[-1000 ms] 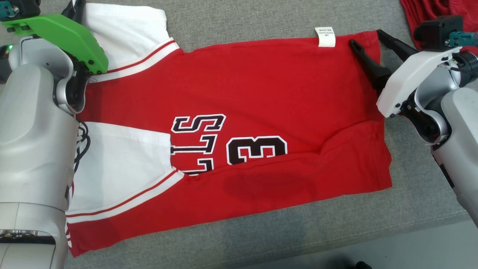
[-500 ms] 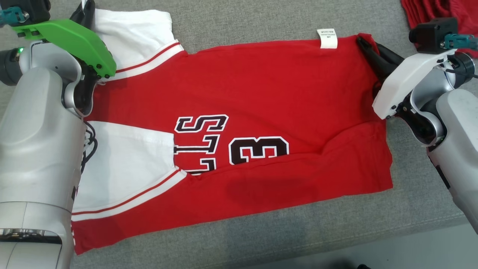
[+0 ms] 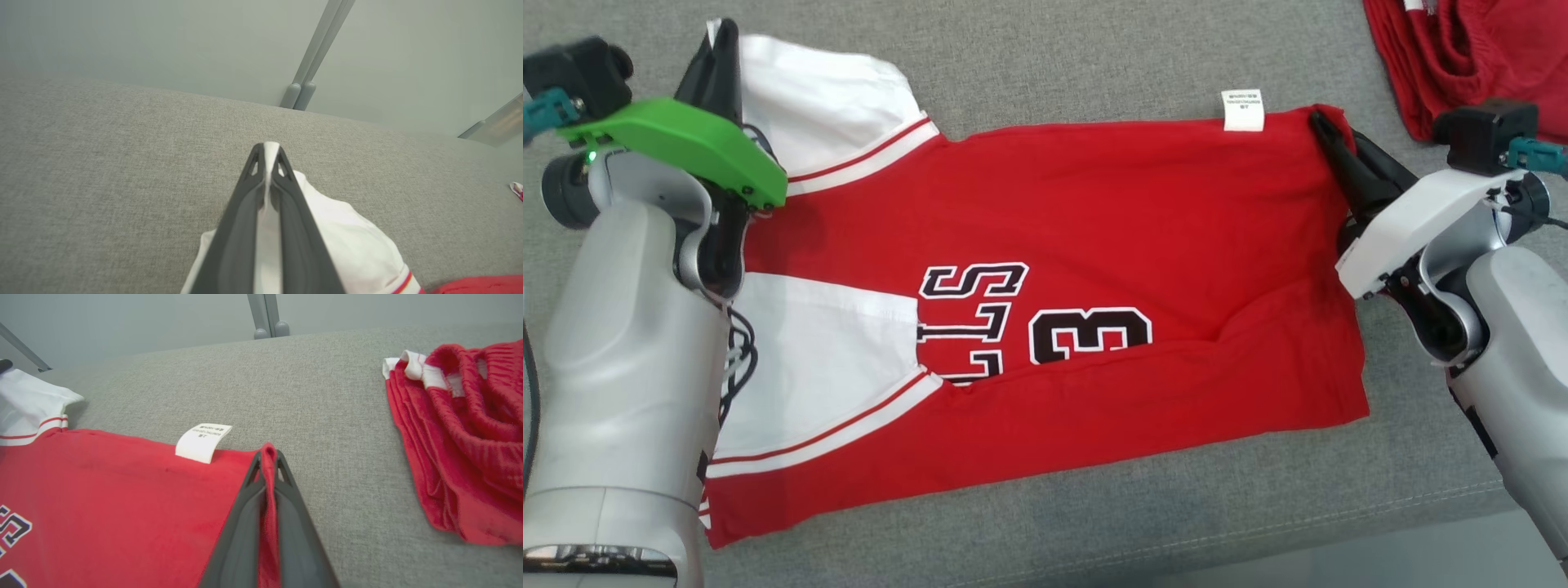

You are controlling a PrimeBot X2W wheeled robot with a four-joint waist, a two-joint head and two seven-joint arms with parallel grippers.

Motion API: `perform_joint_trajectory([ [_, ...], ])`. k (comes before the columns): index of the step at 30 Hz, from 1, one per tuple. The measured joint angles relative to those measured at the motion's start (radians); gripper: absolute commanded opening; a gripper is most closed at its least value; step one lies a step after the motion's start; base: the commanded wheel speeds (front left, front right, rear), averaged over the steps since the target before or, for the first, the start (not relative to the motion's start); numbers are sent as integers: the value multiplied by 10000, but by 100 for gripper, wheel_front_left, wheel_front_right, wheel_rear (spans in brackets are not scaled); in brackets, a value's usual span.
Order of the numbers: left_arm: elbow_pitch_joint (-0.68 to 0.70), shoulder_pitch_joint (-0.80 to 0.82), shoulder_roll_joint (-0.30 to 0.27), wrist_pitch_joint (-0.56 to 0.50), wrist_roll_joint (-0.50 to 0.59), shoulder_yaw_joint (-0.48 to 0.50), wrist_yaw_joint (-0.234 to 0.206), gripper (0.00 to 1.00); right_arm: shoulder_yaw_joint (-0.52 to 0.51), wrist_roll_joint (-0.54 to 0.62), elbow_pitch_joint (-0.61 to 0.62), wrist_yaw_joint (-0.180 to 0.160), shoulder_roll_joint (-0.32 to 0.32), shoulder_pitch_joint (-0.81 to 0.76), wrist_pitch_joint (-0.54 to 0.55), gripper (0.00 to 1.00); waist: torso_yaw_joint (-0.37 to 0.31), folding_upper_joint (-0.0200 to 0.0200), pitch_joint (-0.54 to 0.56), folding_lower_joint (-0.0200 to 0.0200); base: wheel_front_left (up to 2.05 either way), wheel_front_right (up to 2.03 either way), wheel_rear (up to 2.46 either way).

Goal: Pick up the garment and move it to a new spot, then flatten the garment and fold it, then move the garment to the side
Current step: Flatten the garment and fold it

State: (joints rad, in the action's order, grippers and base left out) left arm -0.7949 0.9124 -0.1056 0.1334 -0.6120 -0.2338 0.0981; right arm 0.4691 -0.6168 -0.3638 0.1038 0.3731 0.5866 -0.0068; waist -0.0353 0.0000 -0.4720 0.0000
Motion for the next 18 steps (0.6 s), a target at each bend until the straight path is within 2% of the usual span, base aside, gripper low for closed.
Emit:
perform_joint_trajectory([
  [7,506,-1455,52,853,-291,81,92,0,-119,-84,13,2,-33,-888,-828,0,141,0,583,0,0,0,0],
  [18,1985,-3707,244,1097,-644,374,176,0,-23,347,385,2,117,-2316,-2226,0,458,0,1577,0,0,0,0],
])
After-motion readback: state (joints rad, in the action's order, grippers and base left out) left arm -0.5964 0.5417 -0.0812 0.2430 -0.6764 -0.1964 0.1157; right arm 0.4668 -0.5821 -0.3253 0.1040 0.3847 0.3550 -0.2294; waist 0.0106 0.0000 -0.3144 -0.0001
